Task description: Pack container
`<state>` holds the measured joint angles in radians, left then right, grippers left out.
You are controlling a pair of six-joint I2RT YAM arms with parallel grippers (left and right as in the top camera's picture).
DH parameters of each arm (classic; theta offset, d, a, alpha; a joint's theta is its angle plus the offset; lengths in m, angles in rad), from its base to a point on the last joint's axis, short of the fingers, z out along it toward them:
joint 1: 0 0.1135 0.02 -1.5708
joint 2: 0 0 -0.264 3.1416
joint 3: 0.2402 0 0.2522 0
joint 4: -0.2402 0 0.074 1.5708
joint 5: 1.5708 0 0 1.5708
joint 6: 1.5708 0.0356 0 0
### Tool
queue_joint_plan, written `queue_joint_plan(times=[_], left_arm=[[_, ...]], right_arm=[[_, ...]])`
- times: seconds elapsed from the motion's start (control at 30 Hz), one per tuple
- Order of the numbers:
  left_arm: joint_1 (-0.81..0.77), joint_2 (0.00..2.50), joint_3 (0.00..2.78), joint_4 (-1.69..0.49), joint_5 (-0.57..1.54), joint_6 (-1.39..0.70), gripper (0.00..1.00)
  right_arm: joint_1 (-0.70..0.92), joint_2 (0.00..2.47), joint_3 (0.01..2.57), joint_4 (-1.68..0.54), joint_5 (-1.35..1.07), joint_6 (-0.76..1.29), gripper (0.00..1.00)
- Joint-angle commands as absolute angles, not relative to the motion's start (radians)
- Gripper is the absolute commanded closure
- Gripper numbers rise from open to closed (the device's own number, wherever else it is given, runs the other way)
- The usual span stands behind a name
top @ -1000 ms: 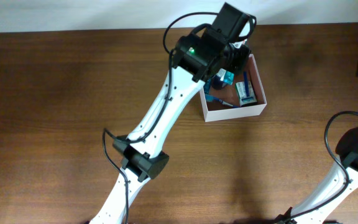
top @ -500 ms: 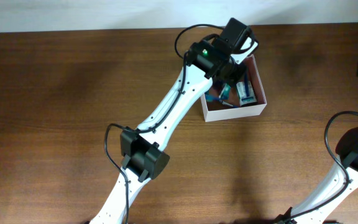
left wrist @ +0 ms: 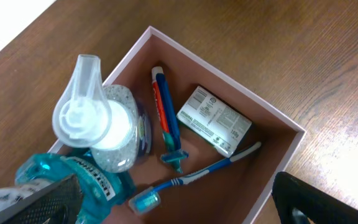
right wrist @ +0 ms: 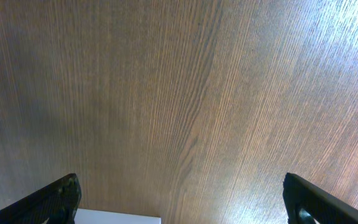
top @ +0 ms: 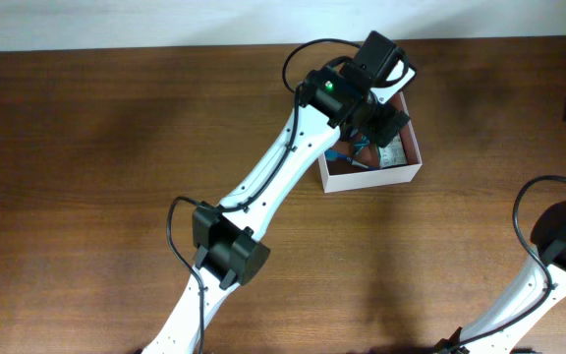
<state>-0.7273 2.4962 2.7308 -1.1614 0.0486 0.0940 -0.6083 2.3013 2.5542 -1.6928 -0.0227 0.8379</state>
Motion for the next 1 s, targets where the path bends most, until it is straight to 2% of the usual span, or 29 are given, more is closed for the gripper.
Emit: queue_joint_plan(times=[0.0,0.23,0.33,0.47,0.73,0.97], left_arm=[[-0.728,2.365,2.774,-1.170,0.059,0.098,0.01],[-0.681,2.147,2.774,-1.239,-0.060,0.085,0.00],[-0.624,2.055,2.774,-1.342,-0.152,0.013,0.01],[-0.531,1.964,2.774,-1.493,-0.154,-0.041,0.01],[-0.455,1.892,2.774,-1.679,-0.144,-0.101,0.01],[-0.455,1.892,2.771,-1.687,-0.143,-0.101,0.01]], right_arm=[[-0.609,2.297,2.554,-1.695,-0.010,0.844,0.01],[-0.609,2.297,2.554,-1.695,-0.010,0.844,0.01],[-0.609,2.297,2.554,-1.695,-0.010,0.844,0.01],[-0.609,2.297,2.554,-1.695,-0.010,0.844,0.01],[-0.609,2.297,2.554,-1.695,-0.010,0.844,0.01],[-0.609,2.297,2.554,-1.695,-0.010,0.844,0.01]])
